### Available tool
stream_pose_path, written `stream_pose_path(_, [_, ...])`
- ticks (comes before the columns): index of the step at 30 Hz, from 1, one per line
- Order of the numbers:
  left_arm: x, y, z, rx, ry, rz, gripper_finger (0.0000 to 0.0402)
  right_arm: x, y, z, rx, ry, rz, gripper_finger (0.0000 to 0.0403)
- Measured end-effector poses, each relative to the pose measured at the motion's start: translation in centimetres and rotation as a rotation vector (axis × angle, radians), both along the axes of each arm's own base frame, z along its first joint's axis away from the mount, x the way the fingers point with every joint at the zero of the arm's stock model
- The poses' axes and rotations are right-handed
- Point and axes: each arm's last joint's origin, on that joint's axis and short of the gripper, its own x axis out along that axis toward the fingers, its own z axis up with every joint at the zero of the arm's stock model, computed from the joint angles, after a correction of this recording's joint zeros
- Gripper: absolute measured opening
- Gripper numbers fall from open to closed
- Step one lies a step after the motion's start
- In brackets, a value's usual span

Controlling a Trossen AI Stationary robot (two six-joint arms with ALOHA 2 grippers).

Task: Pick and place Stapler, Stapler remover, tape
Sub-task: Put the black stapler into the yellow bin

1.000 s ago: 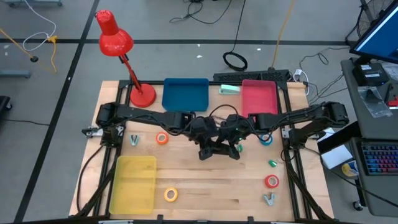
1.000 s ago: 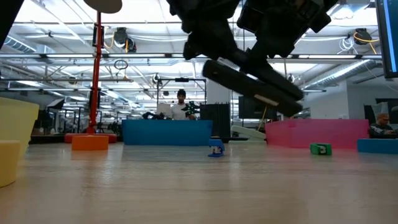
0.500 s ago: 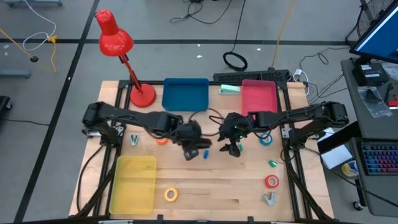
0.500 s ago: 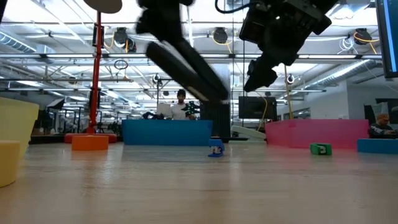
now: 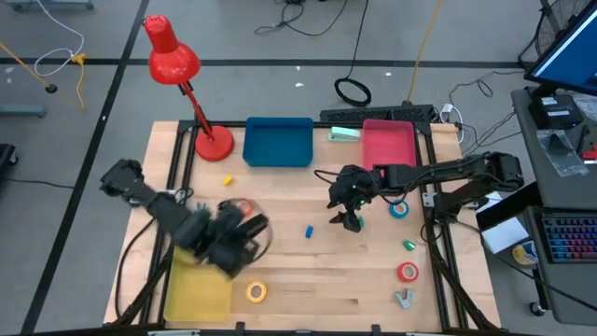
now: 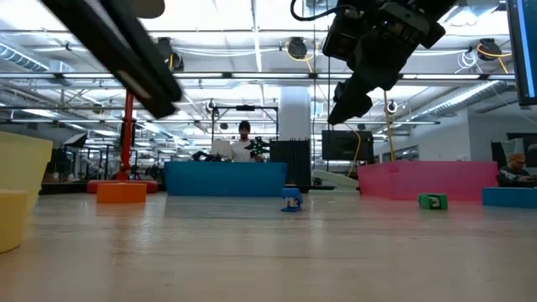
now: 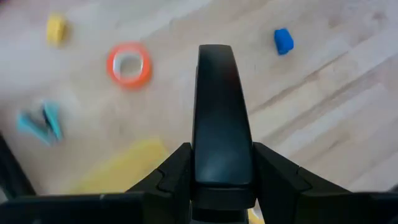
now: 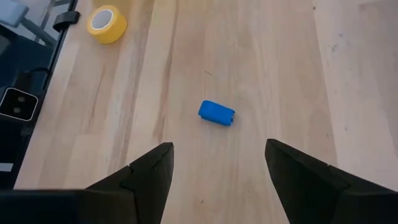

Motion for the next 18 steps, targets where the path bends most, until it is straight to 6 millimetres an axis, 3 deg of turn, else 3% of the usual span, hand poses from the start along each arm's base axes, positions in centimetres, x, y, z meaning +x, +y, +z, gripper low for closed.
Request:
stream_pose_path(9, [-5.5,-5.7,-0.8,-0.139,-0.026,0.233,0.0134,0.0,0.0,0.0,-0.015,-0.009,0.010,0.0244])
stream_pose_path(13, [-7.3,-7.1,-1.8,-0.187,0.090,0.299,0.0134,0.0,-0.1,0.0,-0.016,-0.008,0.008,0.0243])
stream_pose_path(18, [-8.6,-8.1,-1.9,-0.203,0.080,0.317,0.0134,0.0,-0.2,0.0,-0.015,-0.008,0.003,0.0242])
